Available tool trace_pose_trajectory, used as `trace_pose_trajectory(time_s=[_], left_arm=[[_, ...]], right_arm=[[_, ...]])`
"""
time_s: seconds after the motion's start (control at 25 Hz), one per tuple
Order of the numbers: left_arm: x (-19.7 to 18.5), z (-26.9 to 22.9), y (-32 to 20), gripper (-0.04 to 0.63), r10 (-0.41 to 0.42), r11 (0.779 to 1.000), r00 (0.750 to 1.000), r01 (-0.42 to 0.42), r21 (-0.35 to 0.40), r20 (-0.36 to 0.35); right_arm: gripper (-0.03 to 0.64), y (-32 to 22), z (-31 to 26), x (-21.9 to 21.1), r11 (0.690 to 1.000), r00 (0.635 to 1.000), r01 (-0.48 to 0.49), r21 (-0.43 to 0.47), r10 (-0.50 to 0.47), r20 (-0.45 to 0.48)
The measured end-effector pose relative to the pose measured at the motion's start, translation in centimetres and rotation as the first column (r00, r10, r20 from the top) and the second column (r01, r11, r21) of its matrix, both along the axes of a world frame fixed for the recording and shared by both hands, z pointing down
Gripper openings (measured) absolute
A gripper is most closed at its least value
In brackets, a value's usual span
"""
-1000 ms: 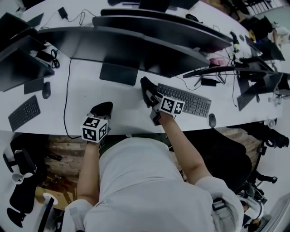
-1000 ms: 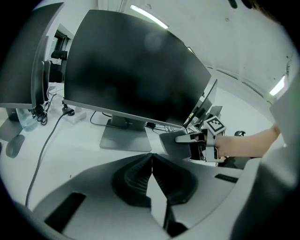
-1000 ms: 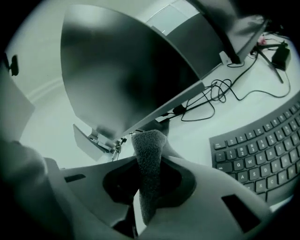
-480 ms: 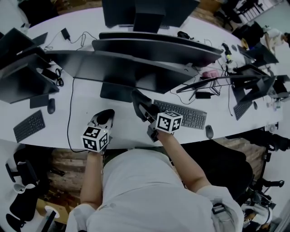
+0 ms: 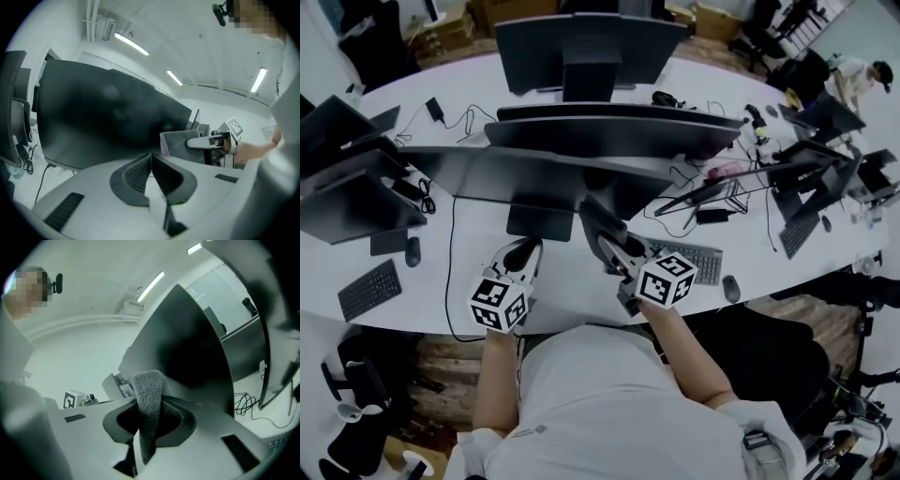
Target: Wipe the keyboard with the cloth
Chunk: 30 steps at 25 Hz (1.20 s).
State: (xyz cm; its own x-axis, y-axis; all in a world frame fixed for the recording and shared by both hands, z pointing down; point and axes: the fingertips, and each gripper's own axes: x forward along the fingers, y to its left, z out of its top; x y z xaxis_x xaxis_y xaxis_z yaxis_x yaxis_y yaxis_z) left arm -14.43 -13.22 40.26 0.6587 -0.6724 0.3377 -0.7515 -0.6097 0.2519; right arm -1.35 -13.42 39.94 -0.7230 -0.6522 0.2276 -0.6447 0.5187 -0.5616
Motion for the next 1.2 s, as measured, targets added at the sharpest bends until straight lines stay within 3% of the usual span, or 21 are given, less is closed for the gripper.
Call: trace_pose_trajectory(time_s=[0.52,0.84,1.2], left_arm=[[2.9,-5.3,-0.2,0.002,0.085,0.980,0.996,-0.077,0.186,-0.037],[4.1,-5.3,0.0,0.003,0.139,0.971,0.990,-0.130,0.200,-0.034],[5.1,-4.9,0.3,0.003,0.189,0.963,0.982,-0.183,0.200,-0.011]], right_arm=[[0.060,1.8,-4.3,5.3,0.977,0.992,-0.078,0.197,0.095,-0.080],[0.060,3.5,-3.6,5.8,0.962,0.980,-0.096,0.257,0.136,-0.144],[0.060,5.3,-2.2,6.5,0.956,0.966,-0.127,0.265,0.180,-0.186]])
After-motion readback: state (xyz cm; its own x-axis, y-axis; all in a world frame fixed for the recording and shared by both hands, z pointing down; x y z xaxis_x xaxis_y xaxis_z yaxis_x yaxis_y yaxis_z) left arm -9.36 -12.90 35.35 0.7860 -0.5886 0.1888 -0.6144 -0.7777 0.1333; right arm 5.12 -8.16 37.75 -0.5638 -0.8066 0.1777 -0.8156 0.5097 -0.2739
